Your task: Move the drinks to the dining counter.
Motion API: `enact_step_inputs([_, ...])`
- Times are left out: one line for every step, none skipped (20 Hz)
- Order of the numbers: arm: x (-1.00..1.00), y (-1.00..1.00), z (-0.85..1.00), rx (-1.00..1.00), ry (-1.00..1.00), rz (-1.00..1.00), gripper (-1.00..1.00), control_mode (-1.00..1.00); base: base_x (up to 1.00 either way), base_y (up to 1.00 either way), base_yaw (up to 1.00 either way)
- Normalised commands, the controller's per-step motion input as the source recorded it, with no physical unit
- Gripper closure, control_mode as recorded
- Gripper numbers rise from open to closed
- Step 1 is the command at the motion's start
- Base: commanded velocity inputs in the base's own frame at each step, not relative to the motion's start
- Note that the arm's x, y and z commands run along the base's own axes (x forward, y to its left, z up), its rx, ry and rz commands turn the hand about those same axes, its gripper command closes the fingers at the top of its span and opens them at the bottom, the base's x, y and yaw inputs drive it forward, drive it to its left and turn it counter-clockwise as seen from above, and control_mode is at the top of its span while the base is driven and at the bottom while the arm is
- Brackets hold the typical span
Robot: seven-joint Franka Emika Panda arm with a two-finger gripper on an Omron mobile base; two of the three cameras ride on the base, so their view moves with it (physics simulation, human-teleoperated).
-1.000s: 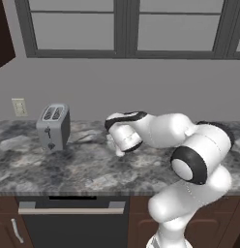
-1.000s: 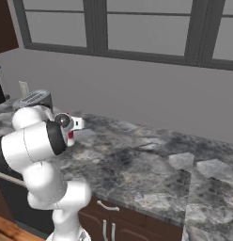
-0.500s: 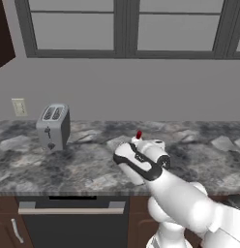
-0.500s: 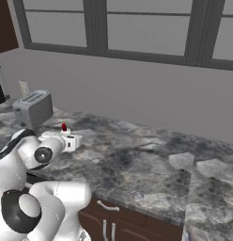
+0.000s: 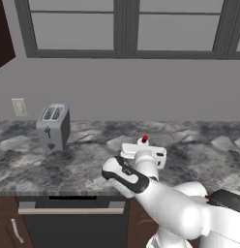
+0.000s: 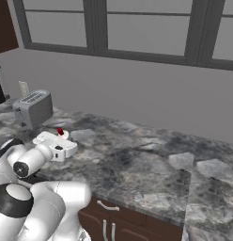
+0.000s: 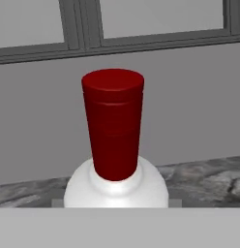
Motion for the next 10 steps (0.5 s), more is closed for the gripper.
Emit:
enact_step_inputs([-0.21,-0.14,1.00,0.00,0.15,-0.11,1.00,-1.00,0.00,0.00,0.00])
enact_step_inputs([-0.08,-0.08,1.00,0.00,0.13,-0.09,1.00,-1.00,0.00,0.00,0.00])
enact_step_inputs([0.00,-0.03,1.00,0.00,0.09,-0.08,1.00,-1.00,0.00,0.00,0.00])
enact_step_inputs([0.00,0.00,1.00,-0.01,0.03,-0.07,1.00,-1.00,0.00,0.00,0.00])
enact_step_inputs([0.00,0.00,1.00,-0.05,0.00,-0.05,1.00,-1.00,0.00,0.00,0.00])
enact_step_inputs([0.00,0.00,1.00,-0.05,0.00,-0.04,1.00,-1.00,0.00,0.00,0.00])
enact_step_inputs([0.00,0.00,1.00,-0.06,0.01,-0.03,1.00,-1.00,0.00,0.00,0.00])
enact_step_inputs([0.00,-0.11,1.00,-0.05,0.05,-0.05,1.00,-1.00,0.00,0.00,0.00])
enact_step_inputs([0.00,-0.28,1.00,-0.02,0.09,-0.07,1.00,-1.00,0.00,0.00,0.00])
enact_step_inputs([0.00,-0.31,1.00,-0.01,0.11,-0.08,1.00,-1.00,0.00,0.00,0.00])
